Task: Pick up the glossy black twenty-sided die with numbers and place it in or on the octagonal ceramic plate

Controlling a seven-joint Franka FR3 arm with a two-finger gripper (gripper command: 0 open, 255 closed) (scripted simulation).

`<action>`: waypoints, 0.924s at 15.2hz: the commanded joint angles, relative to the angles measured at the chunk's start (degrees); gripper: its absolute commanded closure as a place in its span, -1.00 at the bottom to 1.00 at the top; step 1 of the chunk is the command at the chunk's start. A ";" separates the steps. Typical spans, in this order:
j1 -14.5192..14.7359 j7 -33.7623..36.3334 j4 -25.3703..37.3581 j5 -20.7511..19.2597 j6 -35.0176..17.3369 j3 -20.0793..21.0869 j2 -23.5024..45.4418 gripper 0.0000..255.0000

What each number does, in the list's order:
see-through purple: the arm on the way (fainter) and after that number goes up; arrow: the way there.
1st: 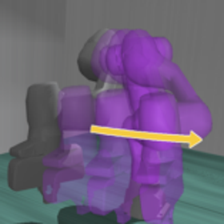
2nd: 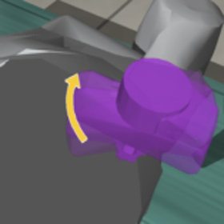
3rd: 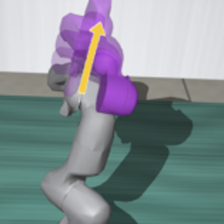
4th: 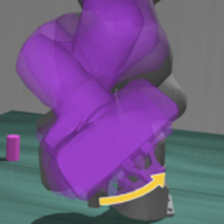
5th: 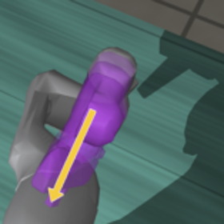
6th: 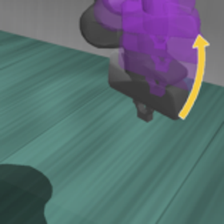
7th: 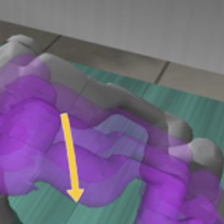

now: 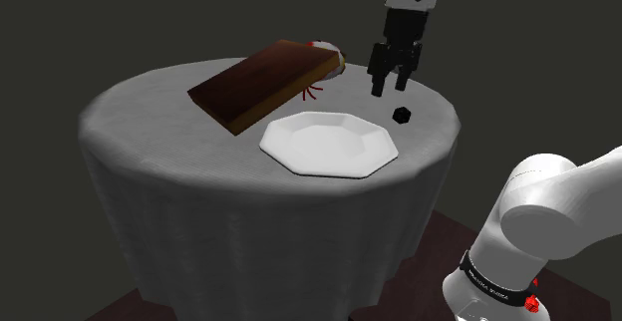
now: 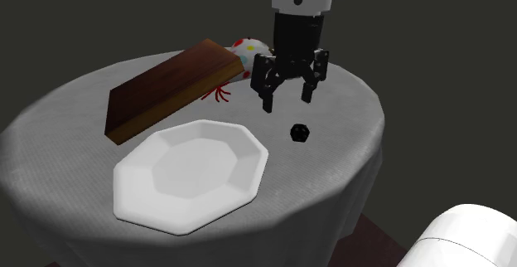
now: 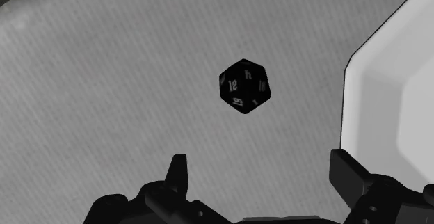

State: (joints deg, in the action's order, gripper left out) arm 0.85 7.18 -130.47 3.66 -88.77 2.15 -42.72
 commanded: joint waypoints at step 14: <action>2.05 -4.20 -8.17 -2.02 0.93 0.73 -4.71 -1.00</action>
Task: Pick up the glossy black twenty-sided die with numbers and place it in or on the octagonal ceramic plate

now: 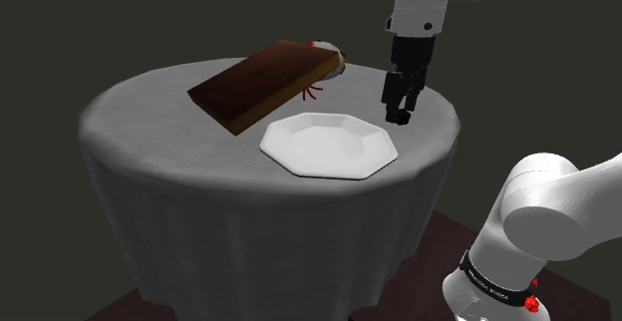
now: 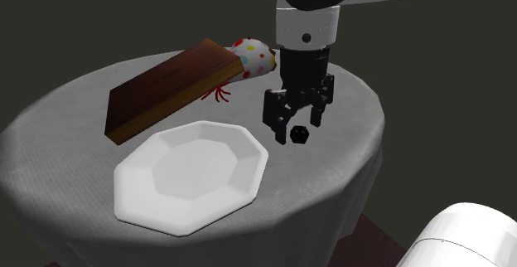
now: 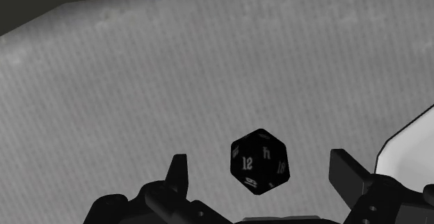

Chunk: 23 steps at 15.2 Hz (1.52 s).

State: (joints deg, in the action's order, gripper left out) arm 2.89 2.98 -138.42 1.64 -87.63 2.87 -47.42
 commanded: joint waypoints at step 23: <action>-0.10 0.01 7.13 -0.15 5.30 -0.13 1.82 1.00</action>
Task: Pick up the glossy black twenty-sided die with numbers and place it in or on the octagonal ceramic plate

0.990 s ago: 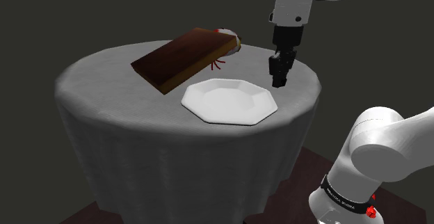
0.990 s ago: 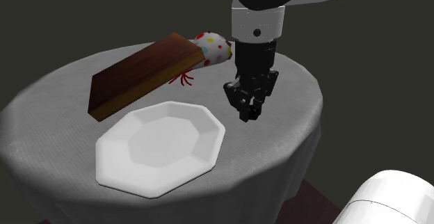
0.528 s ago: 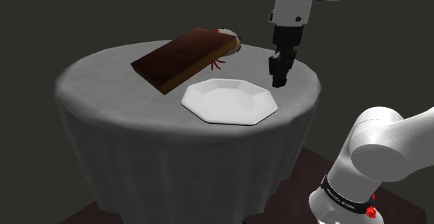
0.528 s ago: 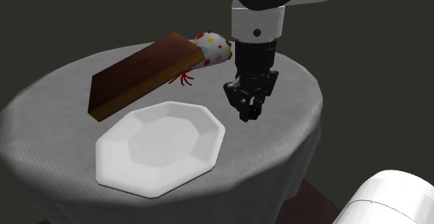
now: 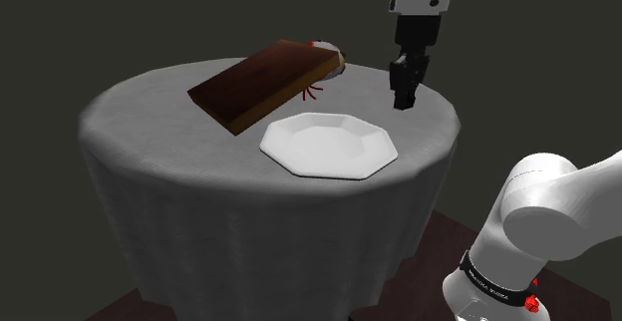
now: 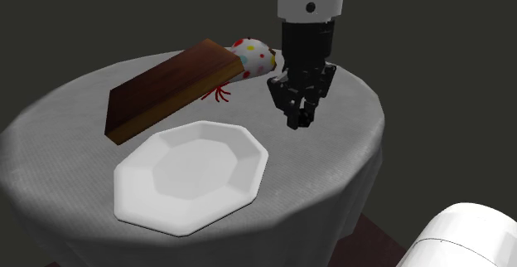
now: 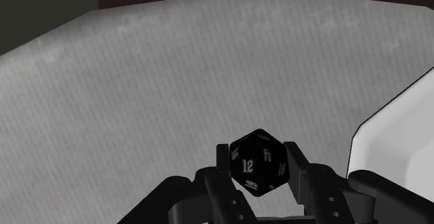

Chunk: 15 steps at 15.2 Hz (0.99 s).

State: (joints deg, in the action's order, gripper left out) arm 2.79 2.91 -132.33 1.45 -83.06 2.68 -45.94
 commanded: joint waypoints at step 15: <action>1.40 8.10 13.06 4.60 4.41 7.14 8.29 1.00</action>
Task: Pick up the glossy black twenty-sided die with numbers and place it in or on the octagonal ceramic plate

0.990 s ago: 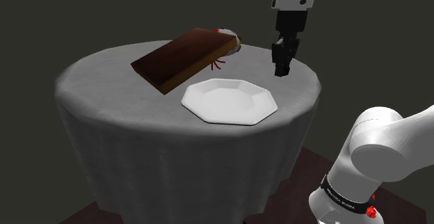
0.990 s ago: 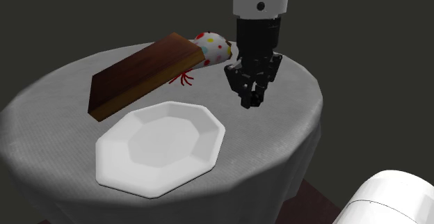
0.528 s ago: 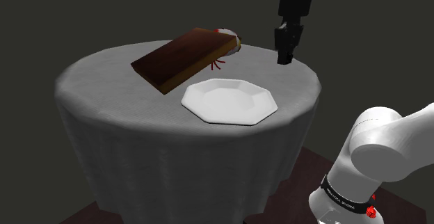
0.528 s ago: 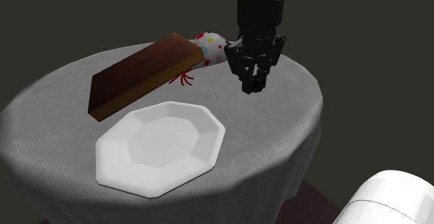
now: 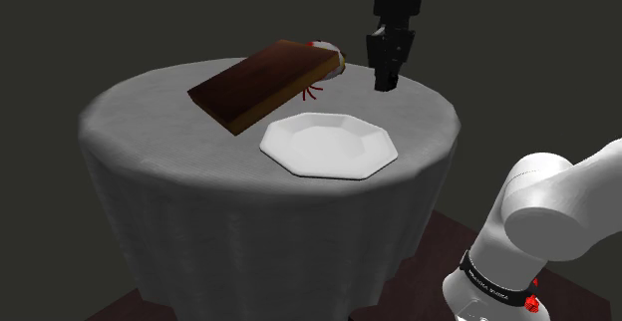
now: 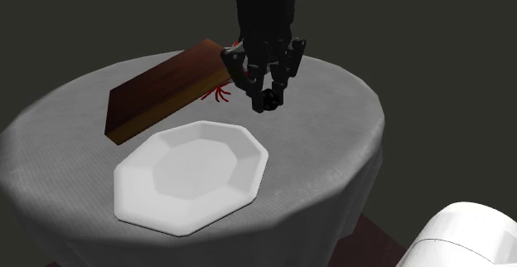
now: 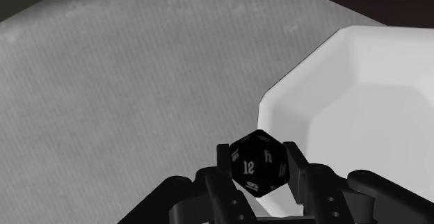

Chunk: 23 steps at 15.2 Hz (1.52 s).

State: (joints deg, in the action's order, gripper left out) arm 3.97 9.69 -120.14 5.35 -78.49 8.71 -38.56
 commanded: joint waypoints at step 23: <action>2.22 12.81 -1.38 5.33 -12.94 12.66 10.23 1.00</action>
State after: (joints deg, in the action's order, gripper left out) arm 6.17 22.49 -121.08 10.64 -90.94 21.29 -28.34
